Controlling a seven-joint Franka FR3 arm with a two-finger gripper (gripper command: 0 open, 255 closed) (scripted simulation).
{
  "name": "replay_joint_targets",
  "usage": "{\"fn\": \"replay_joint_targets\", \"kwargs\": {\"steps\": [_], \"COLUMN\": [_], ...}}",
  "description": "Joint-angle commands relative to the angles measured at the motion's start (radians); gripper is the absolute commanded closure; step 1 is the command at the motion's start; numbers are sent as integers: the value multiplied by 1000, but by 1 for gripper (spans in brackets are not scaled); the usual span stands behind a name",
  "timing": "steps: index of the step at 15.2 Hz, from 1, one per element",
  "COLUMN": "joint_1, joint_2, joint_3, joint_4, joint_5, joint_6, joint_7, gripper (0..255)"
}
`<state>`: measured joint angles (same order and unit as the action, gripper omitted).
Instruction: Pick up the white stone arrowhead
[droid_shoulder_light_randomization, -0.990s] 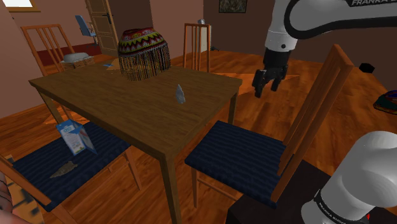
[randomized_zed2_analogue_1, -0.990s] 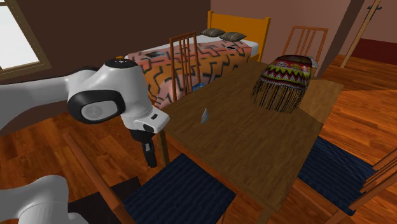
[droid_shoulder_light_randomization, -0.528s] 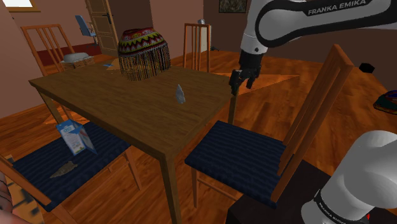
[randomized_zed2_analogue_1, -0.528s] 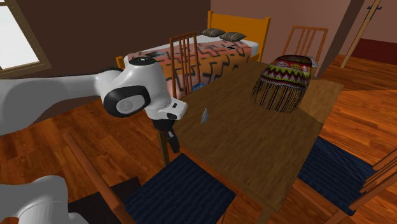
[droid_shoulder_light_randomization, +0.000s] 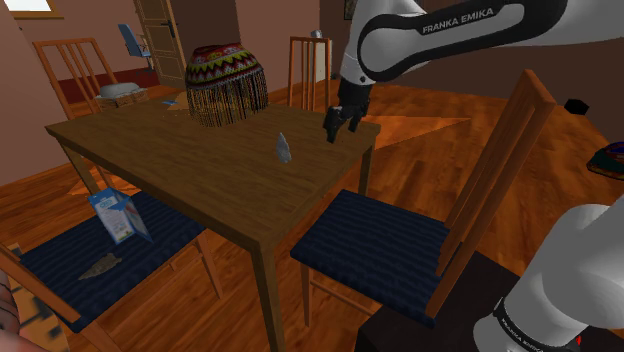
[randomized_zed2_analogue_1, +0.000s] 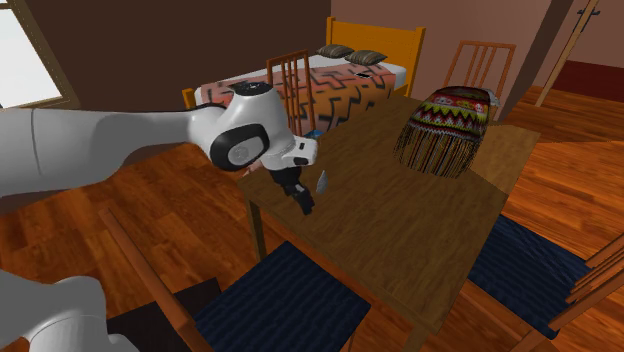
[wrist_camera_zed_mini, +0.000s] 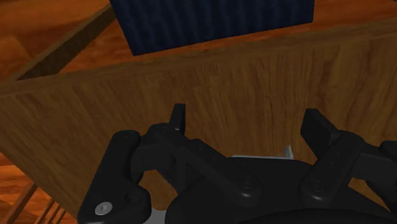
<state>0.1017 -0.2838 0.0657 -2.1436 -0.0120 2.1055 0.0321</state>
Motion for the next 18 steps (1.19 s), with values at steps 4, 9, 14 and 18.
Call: {"fn": "replay_joint_targets", "kwargs": {"steps": [4,9,14,18], "joint_1": [24,46,66,66], "joint_2": [136,277,381,389], "joint_3": [29,56,74,73], "joint_4": [118,265,374,330], "joint_5": [-15,-43,-71,-76], "joint_6": [89,149,190,242], "joint_7": [-16,-33,-41,-36], "gripper": [0,0,0,0]}}
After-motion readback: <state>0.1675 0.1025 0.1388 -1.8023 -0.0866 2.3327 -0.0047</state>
